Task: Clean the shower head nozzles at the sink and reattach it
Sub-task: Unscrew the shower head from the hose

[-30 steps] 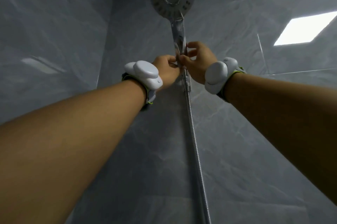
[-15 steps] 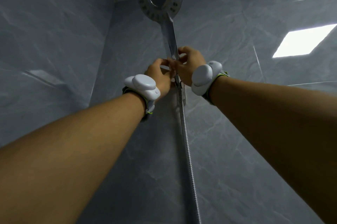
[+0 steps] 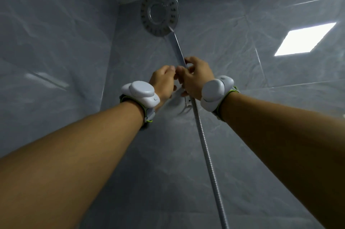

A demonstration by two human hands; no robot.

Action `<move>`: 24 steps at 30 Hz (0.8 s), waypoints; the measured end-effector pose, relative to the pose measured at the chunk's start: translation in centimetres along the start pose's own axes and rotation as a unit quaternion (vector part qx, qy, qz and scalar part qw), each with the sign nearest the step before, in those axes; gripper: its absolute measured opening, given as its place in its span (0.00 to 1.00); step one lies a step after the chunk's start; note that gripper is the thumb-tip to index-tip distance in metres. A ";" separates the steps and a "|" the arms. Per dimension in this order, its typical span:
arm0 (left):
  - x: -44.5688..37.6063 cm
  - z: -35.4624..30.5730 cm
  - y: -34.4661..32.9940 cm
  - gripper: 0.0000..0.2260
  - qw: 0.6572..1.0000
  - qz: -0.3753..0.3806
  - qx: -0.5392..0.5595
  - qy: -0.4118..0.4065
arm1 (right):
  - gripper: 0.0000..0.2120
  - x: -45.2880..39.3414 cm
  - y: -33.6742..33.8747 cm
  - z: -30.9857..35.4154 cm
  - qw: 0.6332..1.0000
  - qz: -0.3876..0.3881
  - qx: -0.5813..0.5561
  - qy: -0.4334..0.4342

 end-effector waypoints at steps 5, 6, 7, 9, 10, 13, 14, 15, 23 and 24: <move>3.6 1.0 0.2 0.16 0.998 0.033 0.012 0.052 | 0.16 5.7 -2.1 -1.2 0.997 0.029 -0.060 -0.038; 4.1 1.1 0.1 0.15 0.998 0.032 0.017 0.053 | 0.17 6.5 -2.4 -1.4 0.996 0.033 -0.071 -0.037; 4.8 1.3 0.0 0.14 0.997 0.033 0.022 0.061 | 0.17 7.6 -2.8 -1.6 0.995 0.040 -0.078 -0.041; 7.3 1.8 -0.3 0.12 0.996 0.035 0.021 0.082 | 0.15 10.5 -3.5 -1.9 0.991 0.059 -0.102 -0.057; 7.9 2.0 -0.6 0.13 0.995 0.040 0.028 0.083 | 0.15 11.4 -3.7 -2.0 0.990 0.065 -0.115 -0.059; 11.9 2.9 -1.8 0.13 0.988 0.059 0.055 0.135 | 0.14 16.1 -4.3 -2.6 0.977 0.091 -0.164 -0.098; 12.4 2.9 -2.1 0.12 0.986 0.063 0.078 0.135 | 0.14 16.8 -4.5 -2.6 0.974 0.086 -0.186 -0.099; 13.6 3.1 -2.5 0.11 0.982 0.065 0.099 0.145 | 0.14 18.1 -4.6 -2.7 0.967 0.088 -0.213 -0.111; 26.5 4.8 -6.9 0.06 0.962 0.068 0.132 0.227 | 0.17 33.0 -6.4 -5.3 0.871 0.211 -0.329 -0.298; 28.4 5.0 -7.3 0.06 0.959 0.072 0.125 0.244 | 0.17 34.9 -6.4 -5.6 0.865 0.222 -0.327 -0.309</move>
Point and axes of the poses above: each hand's wrist, its own x-axis away from the middle knuckle, its own y-axis out of the back of the hand, z = x × y, the point moved 5 cm from there along -x, towards the middle knuckle, and after that the axes turned 11 degrees about z, right-handed, at the moved point
